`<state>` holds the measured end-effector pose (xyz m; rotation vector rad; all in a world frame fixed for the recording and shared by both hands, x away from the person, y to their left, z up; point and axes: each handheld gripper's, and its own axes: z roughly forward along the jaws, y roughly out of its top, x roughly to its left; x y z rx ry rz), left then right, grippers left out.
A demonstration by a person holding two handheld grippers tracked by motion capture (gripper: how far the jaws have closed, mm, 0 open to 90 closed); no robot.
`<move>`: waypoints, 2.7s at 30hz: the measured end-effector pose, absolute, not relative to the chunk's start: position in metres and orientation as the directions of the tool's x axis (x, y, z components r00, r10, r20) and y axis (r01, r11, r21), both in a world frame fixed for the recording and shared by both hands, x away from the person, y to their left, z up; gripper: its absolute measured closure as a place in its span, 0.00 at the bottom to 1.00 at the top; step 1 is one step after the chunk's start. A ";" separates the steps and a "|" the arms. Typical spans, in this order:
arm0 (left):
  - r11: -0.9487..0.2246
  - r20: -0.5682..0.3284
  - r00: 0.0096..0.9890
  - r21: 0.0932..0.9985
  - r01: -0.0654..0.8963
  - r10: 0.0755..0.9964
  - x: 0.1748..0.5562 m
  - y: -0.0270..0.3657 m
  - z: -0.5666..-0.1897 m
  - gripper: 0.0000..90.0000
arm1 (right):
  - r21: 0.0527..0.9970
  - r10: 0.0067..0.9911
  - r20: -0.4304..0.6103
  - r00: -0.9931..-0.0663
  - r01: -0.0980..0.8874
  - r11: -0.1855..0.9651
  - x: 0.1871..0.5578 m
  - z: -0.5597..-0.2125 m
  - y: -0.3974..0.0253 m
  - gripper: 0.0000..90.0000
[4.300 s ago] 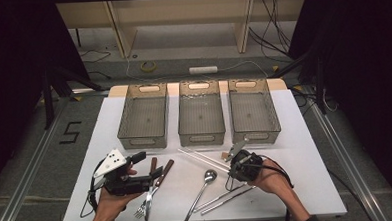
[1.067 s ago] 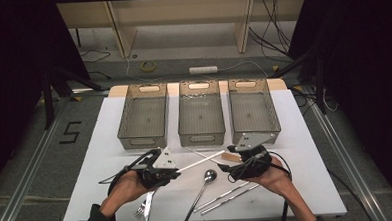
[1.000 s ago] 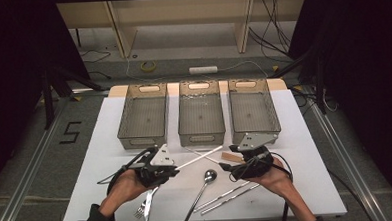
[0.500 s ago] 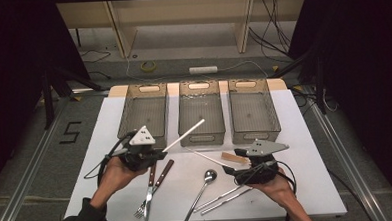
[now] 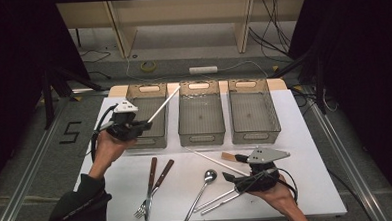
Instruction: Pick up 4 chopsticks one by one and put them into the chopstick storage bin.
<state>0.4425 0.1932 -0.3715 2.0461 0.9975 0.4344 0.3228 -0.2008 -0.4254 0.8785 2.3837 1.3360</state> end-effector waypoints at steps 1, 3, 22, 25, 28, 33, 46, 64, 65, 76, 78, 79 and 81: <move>-0.361 -0.039 0.621 0.785 0.503 0.783 0.447 0.195 -0.372 0.94 | 0.841 0.624 0.060 -0.779 0.376 0.388 0.322 -0.425 -0.201 0.31; -0.345 -0.042 0.602 0.787 0.512 0.798 0.455 0.199 -0.373 0.94 | 0.843 0.620 0.058 -0.782 0.370 0.389 0.321 -0.425 -0.201 0.31; -0.238 -0.088 0.473 0.775 0.585 0.877 0.505 0.230 -0.399 0.94 | 0.843 0.608 0.081 -0.790 0.380 0.381 0.318 -0.427 -0.200 0.31; -0.239 -0.081 0.465 0.773 0.588 0.882 0.507 0.232 -0.403 0.94 | 0.842 0.609 0.084 -0.788 0.383 0.380 0.318 -0.427 -0.201 0.31; -0.228 -0.090 0.455 0.770 0.596 0.886 0.509 0.233 -0.407 0.94 | 0.842 0.607 0.082 -0.791 0.381 0.382 0.319 -0.427 -0.201 0.31; -0.221 -0.093 0.442 0.764 0.606 0.892 0.513 0.236 -0.413 0.94 | 0.836 0.601 0.082 -0.795 0.383 0.393 0.318 -0.428 -0.198 0.31; -0.215 -0.082 0.408 0.748 0.628 0.909 0.520 0.233 -0.425 0.89 | 0.837 0.595 0.086 -0.799 0.381 0.392 0.318 -0.427 -0.199 0.32; -0.183 -0.169 0.517 0.808 0.561 0.839 0.474 0.218 -0.406 0.38 | 0.785 0.611 0.064 -0.789 0.418 0.457 0.330 -0.424 -0.200 0.36; -0.181 -0.167 0.519 0.813 0.554 0.838 0.471 0.217 -0.406 0.37 | 0.774 0.611 0.065 -0.789 0.426 0.469 0.332 -0.424 -0.200 0.36; -0.196 -0.163 0.592 0.847 0.495 0.790 0.438 0.202 -0.406 0.29 | 0.620 0.610 0.031 -0.792 0.494 0.609 0.357 -0.430 -0.192 0.40; -0.208 -0.154 0.605 0.849 0.486 0.781 0.433 0.198 -0.405 0.29 | 0.589 0.613 0.025 -0.790 0.507 0.629 0.361 -0.431 -0.190 0.42; -0.215 -0.147 0.612 0.852 0.478 0.777 0.430 0.197 -0.404 0.29 | 0.573 0.612 0.022 -0.791 0.512 0.640 0.363 -0.431 -0.190 0.43; -0.218 -0.149 0.623 0.854 0.473 0.768 0.424 0.194 -0.404 0.29 | 0.541 0.612 0.021 -0.791 0.523 0.658 0.367 -0.432 -0.189 0.46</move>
